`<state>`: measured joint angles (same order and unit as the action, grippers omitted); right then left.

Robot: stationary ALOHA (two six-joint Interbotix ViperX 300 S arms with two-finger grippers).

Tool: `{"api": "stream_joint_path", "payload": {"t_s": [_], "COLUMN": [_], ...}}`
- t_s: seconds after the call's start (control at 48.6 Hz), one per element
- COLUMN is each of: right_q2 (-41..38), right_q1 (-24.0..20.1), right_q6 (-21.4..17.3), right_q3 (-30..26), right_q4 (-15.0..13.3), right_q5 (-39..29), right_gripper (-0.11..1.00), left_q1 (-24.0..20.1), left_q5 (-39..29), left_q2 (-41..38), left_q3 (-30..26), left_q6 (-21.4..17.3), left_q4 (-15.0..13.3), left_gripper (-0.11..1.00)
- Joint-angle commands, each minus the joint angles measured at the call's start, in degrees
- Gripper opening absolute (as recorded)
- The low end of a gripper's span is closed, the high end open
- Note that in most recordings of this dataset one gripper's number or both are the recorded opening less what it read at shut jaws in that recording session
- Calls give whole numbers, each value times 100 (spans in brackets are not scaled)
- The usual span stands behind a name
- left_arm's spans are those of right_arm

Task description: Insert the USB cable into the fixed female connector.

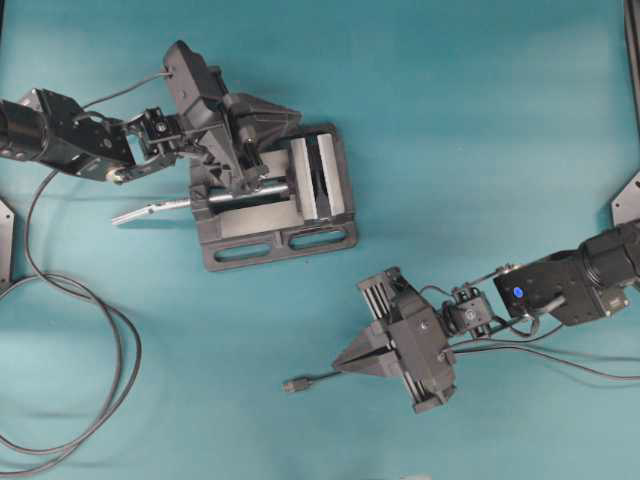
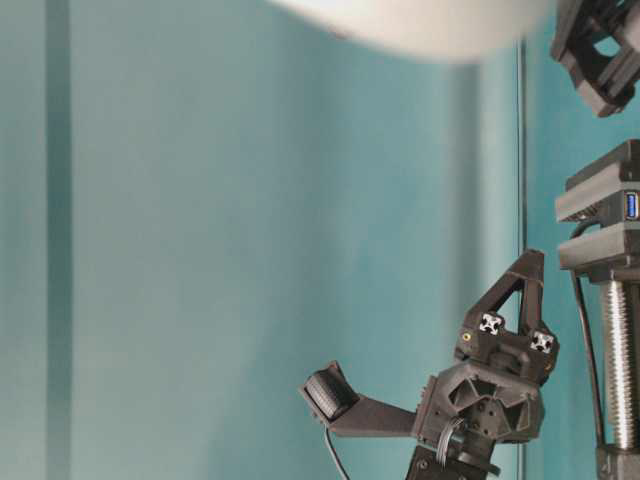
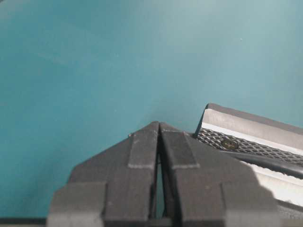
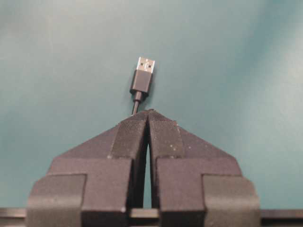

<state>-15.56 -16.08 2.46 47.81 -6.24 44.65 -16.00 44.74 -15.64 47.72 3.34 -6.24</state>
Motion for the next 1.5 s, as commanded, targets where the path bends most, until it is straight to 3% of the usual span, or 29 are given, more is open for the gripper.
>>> {"api": "stream_joint_path", "payload": {"t_s": [0.0,0.226,0.452,0.576,0.72,0.823,0.884,1.049,1.275,1.481], "right_q2": [114,308,299,246,97,-18,-79,-149,-220,-501], "right_q1": [-70,-79,-79,-79,-79,-88,-88,-88,-88,-88], "right_q6": [-18,-272,-729,-853,-853,-870,-870,-861,-879,-879], "right_q3": [-132,-246,-334,-439,-615,-721,-782,-914,-1037,-1362], "right_q4": [9,53,53,53,53,53,53,44,62,62], "right_q5": [53,-97,-132,-334,-545,-554,-562,-668,-1327,-1670], "right_gripper": [-1,-1,0,0,1,14,28,69,59,60], "left_q1": [79,123,633,958,1274,1617,1731,1784,1784,1775], "left_q5": [-18,-62,-633,-1099,-1160,-1055,-1028,-1081,-1485,-3630], "left_q2": [290,905,2021,2707,3384,3814,3999,4509,5695,6996], "left_q3": [-62,457,1204,1485,1784,1986,2145,2698,3428,3656], "left_q6": [-123,-62,-79,-88,18,158,185,211,211,229], "left_q4": [158,167,167,167,167,167,193,193,176,158], "left_gripper": [1,0,2,25,67,93,99,97,97,97]}}
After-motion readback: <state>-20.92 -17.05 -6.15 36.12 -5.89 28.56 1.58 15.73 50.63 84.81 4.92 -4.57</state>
